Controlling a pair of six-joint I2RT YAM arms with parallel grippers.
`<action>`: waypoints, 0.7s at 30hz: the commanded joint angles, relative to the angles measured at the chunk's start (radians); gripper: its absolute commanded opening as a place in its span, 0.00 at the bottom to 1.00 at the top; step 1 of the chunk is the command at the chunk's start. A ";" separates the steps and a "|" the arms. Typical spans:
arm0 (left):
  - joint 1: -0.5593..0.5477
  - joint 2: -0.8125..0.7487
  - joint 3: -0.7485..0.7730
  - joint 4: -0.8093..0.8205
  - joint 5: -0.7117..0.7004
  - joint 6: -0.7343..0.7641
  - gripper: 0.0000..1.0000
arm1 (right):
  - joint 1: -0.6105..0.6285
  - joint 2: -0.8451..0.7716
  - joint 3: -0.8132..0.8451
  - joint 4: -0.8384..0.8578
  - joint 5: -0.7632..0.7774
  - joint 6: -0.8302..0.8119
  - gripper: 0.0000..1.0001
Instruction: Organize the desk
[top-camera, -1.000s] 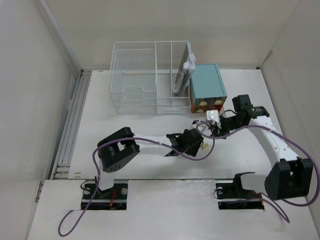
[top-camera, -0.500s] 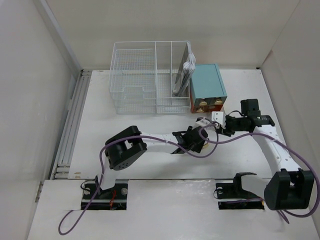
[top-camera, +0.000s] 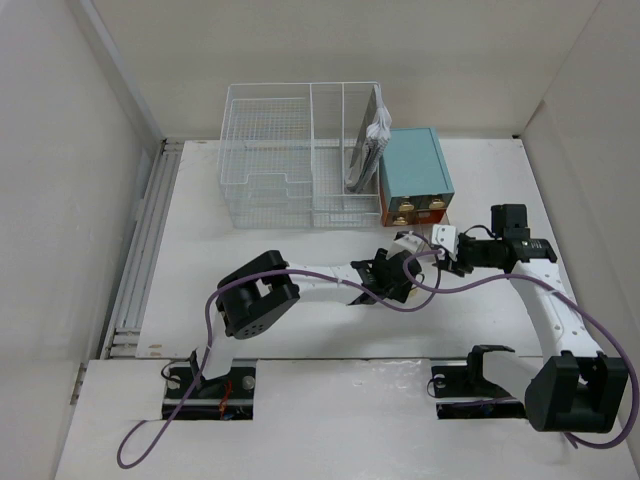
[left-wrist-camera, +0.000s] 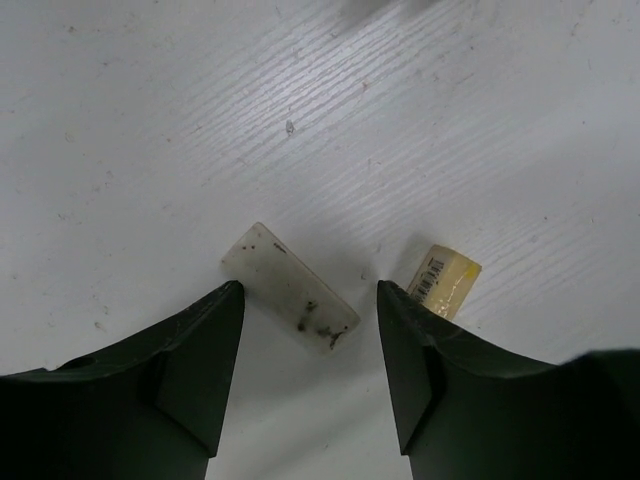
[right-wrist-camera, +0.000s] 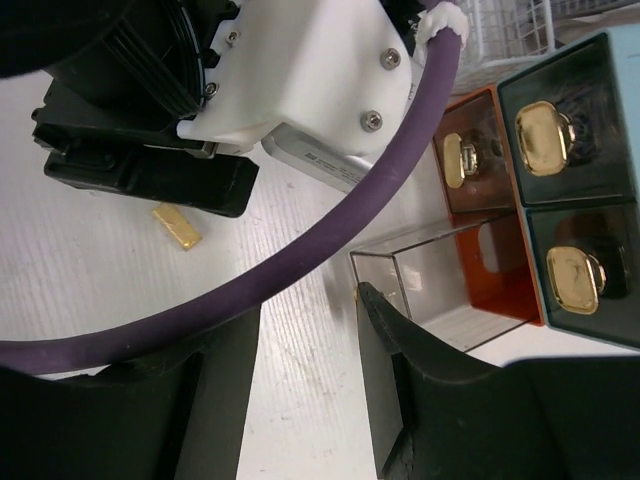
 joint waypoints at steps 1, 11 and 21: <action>0.006 0.043 0.040 -0.073 -0.014 -0.021 0.51 | -0.026 -0.015 0.010 -0.011 -0.080 -0.007 0.49; 0.024 0.063 0.032 -0.103 -0.024 -0.021 0.13 | -0.094 -0.034 0.010 -0.072 -0.092 -0.075 0.49; 0.073 -0.172 -0.133 -0.036 -0.021 -0.030 0.05 | -0.094 0.060 -0.054 -0.258 -0.037 -0.575 0.57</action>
